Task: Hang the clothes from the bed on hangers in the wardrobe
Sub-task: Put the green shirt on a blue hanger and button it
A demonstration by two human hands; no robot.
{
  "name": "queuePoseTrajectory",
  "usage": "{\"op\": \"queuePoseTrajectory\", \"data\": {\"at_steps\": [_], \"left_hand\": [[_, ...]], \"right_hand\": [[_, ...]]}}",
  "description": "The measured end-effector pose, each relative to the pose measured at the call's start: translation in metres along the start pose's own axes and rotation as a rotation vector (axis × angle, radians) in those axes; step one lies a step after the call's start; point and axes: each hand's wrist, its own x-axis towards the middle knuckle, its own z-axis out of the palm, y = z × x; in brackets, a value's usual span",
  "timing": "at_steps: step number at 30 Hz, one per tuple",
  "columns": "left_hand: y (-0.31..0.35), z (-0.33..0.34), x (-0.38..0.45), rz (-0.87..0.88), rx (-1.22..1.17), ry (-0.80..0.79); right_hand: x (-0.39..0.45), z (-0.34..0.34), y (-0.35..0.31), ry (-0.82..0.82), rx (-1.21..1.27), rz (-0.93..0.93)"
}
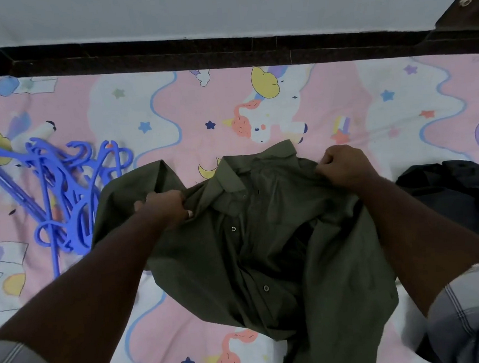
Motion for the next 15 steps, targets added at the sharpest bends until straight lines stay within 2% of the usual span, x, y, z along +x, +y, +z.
{"op": "queuePoseTrajectory", "data": {"at_steps": [3, 5, 8, 11, 15], "left_hand": [[-0.003, 0.006, -0.005, 0.059, -0.132, 0.083], [-0.007, 0.007, -0.013, 0.09, -0.287, 0.204], [-0.01, -0.001, -0.032, 0.141, -0.388, 0.343], [-0.012, -0.015, -0.059, 0.156, -0.493, 0.448], [-0.021, -0.037, -0.099, 0.104, -0.529, 0.434]], "right_hand": [[-0.011, -0.009, -0.002, 0.027, 0.089, -0.024], [-0.017, -0.016, -0.001, -0.028, 0.104, -0.019], [-0.031, -0.035, -0.004, -0.13, 0.035, -0.023], [-0.05, -0.06, -0.013, -0.075, 0.053, -0.045], [-0.087, -0.097, -0.026, -0.022, 0.053, -0.053]]}}
